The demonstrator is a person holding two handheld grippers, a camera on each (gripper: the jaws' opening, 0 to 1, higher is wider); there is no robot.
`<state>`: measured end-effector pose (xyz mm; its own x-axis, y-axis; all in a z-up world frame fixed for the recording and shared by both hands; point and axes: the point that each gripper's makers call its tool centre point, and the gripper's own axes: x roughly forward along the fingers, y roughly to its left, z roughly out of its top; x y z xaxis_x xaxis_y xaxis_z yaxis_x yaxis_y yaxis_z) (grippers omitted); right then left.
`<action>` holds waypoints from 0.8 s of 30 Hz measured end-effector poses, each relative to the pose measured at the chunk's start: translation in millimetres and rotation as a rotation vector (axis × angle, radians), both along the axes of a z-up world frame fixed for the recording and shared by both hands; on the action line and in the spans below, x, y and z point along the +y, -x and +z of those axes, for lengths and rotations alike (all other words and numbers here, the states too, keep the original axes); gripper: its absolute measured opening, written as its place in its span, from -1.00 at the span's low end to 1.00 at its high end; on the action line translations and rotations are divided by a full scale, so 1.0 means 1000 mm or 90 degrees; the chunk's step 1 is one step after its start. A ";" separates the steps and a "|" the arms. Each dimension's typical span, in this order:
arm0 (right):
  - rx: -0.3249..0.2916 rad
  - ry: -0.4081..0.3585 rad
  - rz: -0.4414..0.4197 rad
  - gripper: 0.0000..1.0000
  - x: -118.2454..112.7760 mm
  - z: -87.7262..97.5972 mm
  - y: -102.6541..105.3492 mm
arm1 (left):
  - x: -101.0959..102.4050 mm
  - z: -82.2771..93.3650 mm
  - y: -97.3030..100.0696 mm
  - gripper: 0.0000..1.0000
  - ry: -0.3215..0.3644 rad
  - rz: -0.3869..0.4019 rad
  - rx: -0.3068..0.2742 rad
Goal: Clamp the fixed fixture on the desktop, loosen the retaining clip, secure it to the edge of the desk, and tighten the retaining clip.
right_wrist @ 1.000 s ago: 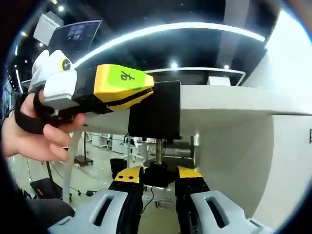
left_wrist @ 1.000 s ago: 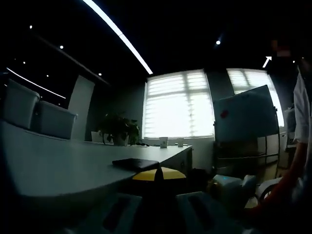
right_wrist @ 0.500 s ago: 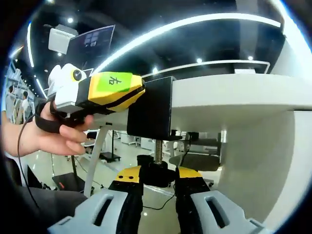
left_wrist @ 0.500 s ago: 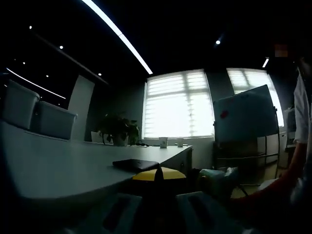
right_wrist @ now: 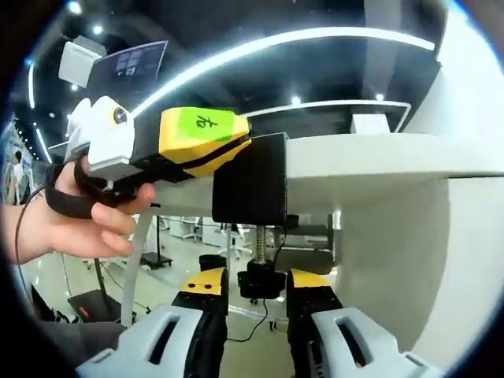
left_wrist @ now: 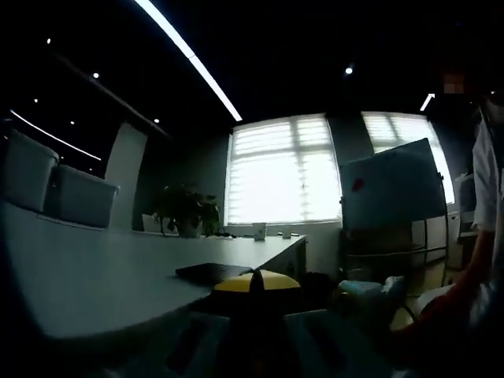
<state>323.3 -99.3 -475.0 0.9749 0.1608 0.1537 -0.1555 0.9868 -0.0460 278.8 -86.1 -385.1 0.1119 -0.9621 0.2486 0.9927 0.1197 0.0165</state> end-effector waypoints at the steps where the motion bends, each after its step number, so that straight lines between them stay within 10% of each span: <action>1: -0.002 -0.002 -0.008 -0.44 -0.002 0.000 0.001 | 0.003 -0.001 -0.001 -0.98 0.002 0.002 0.003; 24: 0.024 0.017 -0.230 -0.43 -0.001 0.000 0.012 | 0.003 -0.002 0.000 -0.98 0.011 0.007 -0.002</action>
<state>311.3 -99.9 -474.5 0.9744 -0.1918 0.1177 0.2012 0.9768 -0.0737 279.1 -82.9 -386.9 0.1210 -0.9563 0.2661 0.9913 0.1304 0.0179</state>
